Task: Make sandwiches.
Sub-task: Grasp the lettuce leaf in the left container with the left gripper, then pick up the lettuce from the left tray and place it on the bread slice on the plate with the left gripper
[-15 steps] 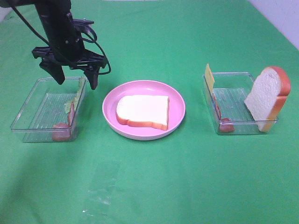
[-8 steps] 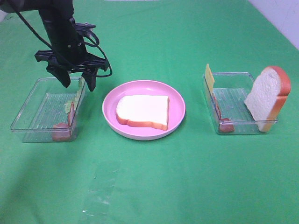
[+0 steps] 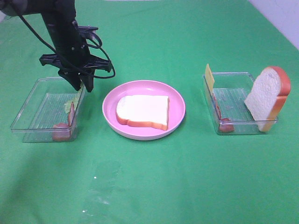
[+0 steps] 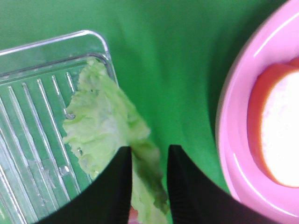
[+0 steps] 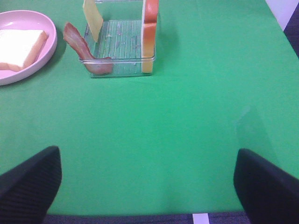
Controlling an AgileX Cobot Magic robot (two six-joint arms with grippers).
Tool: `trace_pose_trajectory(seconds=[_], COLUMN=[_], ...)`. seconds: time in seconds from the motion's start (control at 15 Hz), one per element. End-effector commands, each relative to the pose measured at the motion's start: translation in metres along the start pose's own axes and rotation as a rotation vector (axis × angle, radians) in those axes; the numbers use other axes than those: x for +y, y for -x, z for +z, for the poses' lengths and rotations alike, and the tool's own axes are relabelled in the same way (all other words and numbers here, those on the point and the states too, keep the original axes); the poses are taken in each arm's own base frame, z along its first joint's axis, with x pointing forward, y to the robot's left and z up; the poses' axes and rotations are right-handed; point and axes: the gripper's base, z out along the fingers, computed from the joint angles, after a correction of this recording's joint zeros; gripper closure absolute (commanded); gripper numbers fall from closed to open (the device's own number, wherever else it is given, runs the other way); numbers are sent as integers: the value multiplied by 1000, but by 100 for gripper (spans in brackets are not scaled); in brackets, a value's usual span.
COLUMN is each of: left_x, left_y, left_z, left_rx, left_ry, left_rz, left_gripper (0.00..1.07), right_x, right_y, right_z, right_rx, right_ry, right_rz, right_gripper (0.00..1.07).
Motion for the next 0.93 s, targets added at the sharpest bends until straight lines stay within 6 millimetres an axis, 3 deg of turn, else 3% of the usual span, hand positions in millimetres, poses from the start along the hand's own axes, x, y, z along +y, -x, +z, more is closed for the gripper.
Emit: trace_pose_trajectory(seconds=[0.07,0.4,0.47,0.53,0.8,0.87,0.93], left_x=[-1,-1,-1,-4,-16,-20,-48], left_y=[0,0,0,-1,-1,0,1], left_z=[0,-12,-23,-55,-102,-105,-117], left_rx=[0,-7,-27,-89,-190,-201,-230], left_ry=[-4,7,4,-23,-119,-142,-303], left_rz=[21,28,29,23,27,39,91], left_gripper=[107,107,107,107,107,107,107], right_x=[0,0,0,0,0,0,0], right_y=[-2,-2,-2,-2,-2,-2,-2], right_z=[-1,-1,-1,-1,-1,-1,-1], right_rx=[-19,-19,-19,-19,-19,-19,-19], right_ry=[4,4,4,4,4,4,4], right_rz=[-14,-14,-14,-14,-14,-14,-14], right_gripper=[12,12,12,12,12,12,12])
